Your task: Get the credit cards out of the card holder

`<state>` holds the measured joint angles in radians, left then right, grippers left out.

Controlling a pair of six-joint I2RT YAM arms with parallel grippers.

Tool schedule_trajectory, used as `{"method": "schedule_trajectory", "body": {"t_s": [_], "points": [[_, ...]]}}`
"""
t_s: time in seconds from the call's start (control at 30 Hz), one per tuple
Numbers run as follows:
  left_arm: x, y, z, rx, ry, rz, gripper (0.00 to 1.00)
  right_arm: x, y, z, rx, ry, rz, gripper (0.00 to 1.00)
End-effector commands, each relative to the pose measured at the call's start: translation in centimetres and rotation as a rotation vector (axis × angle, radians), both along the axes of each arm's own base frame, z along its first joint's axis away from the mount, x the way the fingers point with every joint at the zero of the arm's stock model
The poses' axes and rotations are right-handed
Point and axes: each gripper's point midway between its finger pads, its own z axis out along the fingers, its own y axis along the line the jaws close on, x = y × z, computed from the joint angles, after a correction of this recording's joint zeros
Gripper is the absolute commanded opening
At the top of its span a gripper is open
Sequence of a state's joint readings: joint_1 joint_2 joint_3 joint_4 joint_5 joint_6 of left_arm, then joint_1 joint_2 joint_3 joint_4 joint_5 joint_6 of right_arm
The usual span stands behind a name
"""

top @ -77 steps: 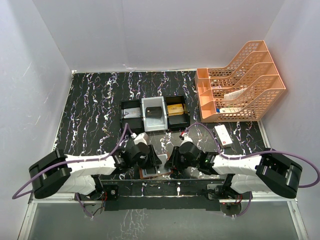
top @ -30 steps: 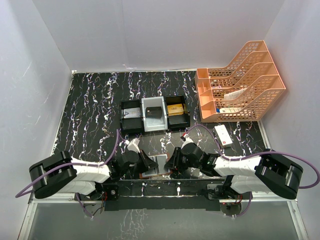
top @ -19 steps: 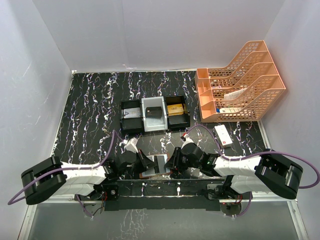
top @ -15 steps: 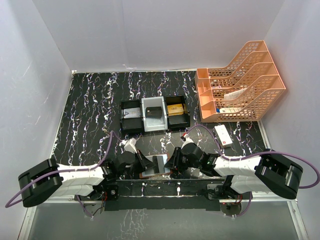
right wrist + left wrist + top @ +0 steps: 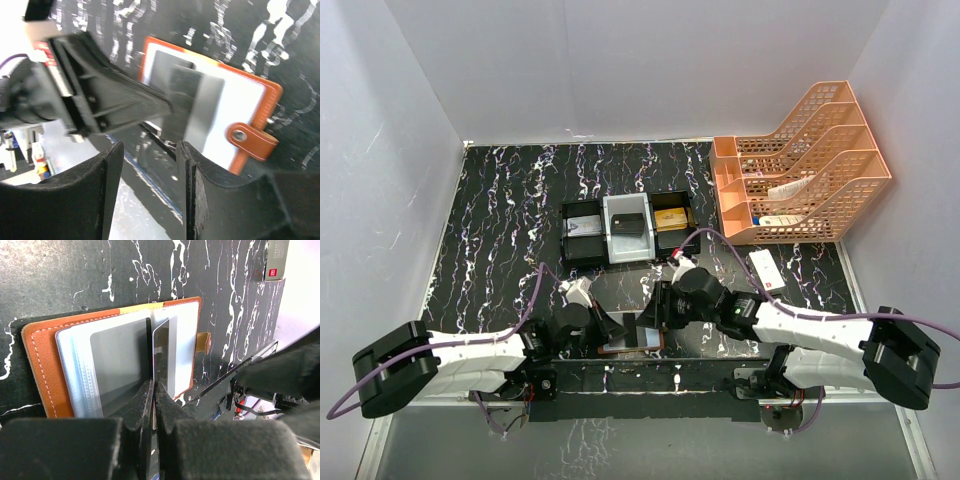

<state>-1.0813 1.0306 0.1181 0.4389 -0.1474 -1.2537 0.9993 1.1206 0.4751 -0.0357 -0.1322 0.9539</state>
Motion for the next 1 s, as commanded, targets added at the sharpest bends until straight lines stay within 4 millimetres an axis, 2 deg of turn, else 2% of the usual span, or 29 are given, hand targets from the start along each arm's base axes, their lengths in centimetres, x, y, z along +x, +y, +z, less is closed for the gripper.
{"method": "schedule_trajectory", "body": {"t_s": [0.0, 0.07, 0.2, 0.33, 0.5, 0.77, 0.97], "points": [[0.6, -0.5, 0.6, 0.004, -0.023, 0.002, 0.0, 0.5, 2.1, 3.2, 0.073, -0.055, 0.065, 0.45], [0.6, -0.5, 0.6, 0.004, -0.021, 0.004, 0.0, 0.8, 2.3, 1.7, 0.04, -0.013, 0.035, 0.45], [0.6, -0.6, 0.7, 0.008, -0.018, 0.003, 0.0, 1.6, 0.8, -2.6, -0.089, 0.061, -0.086, 0.39], [0.6, -0.6, 0.8, -0.001, -0.02, 0.003, 0.0, 1.4, -0.1, -4.9, -0.112, 0.087, -0.126, 0.39], [0.5, -0.8, 1.1, -0.017, -0.028, -0.01, 0.04, 0.7, -0.7, -6.5, -0.138, 0.119, -0.116, 0.38], [0.2, -2.4, 2.6, -0.113, -0.059, -0.066, 0.23, 0.3, -1.1, -7.5, -0.143, 0.138, -0.119, 0.35], [-0.1, -2.9, 2.2, -0.112, -0.045, -0.091, 0.26, 0.2, -0.9, -7.5, -0.126, 0.14, -0.112, 0.34]]}}
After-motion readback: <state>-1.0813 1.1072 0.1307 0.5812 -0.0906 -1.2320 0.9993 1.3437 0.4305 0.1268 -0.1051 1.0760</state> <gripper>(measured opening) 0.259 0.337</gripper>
